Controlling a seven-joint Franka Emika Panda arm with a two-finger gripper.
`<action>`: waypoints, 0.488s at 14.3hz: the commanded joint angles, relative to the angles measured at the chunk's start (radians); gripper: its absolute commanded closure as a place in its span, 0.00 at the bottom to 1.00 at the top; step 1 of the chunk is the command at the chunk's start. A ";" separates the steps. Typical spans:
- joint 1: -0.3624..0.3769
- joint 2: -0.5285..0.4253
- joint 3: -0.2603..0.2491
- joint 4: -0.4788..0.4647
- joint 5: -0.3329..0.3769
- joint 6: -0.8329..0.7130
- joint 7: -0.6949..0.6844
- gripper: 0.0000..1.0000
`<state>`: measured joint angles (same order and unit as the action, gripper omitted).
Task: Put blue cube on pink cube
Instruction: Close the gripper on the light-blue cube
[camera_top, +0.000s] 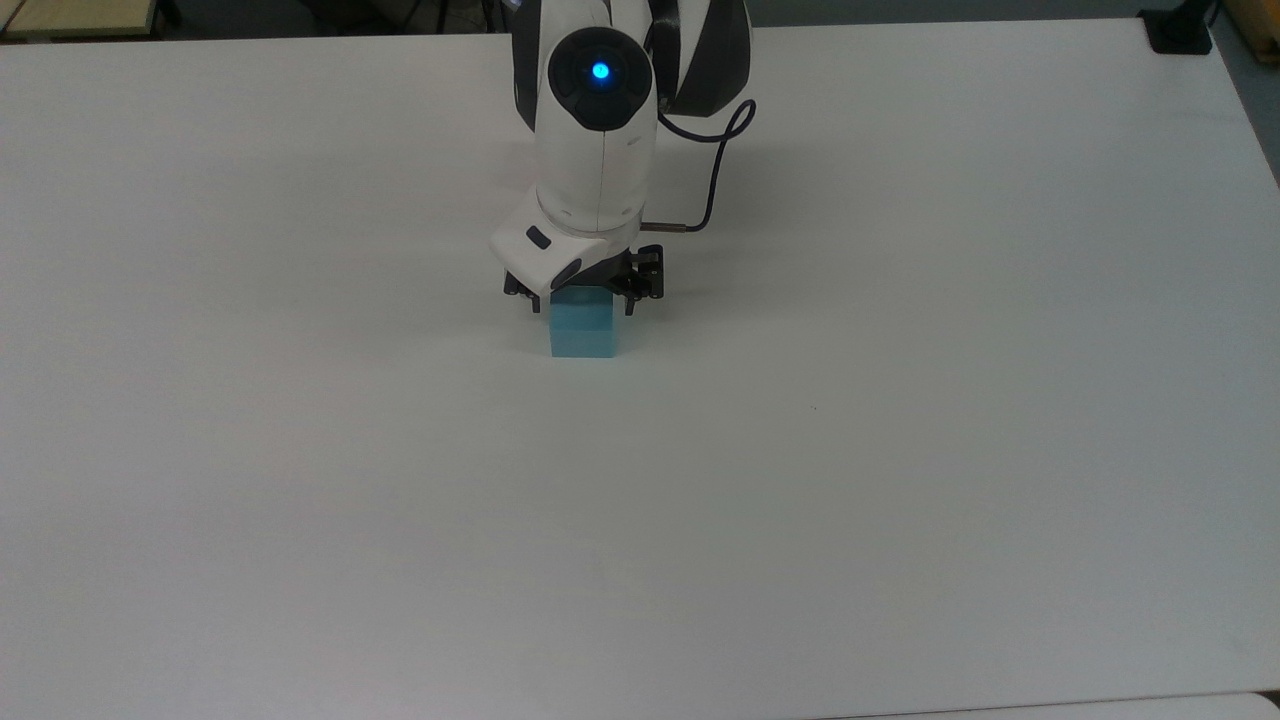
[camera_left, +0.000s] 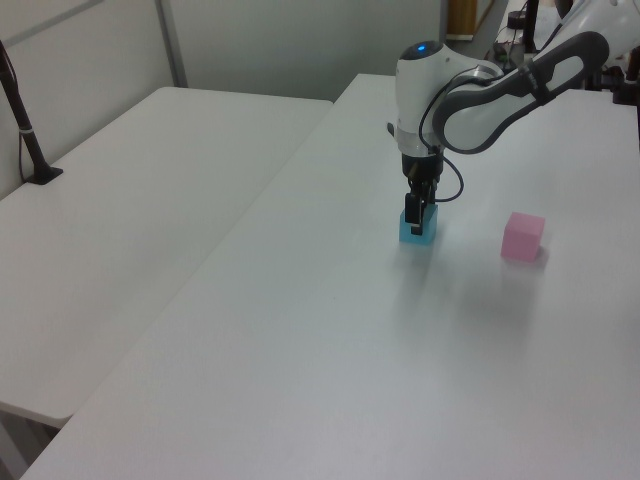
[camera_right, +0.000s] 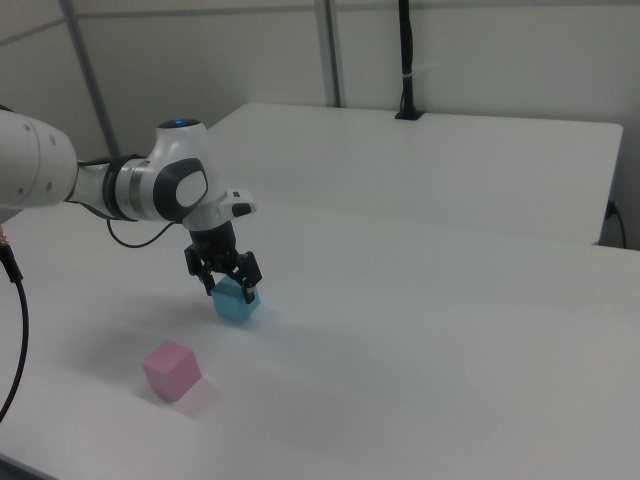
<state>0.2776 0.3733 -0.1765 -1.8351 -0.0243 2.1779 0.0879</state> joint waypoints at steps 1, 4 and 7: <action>-0.014 -0.008 0.011 -0.026 -0.016 0.052 0.019 0.06; -0.018 -0.008 0.012 -0.035 -0.009 0.080 0.019 0.24; -0.018 -0.008 0.012 -0.035 -0.009 0.080 0.018 0.59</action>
<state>0.2662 0.3794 -0.1765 -1.8436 -0.0242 2.2258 0.0879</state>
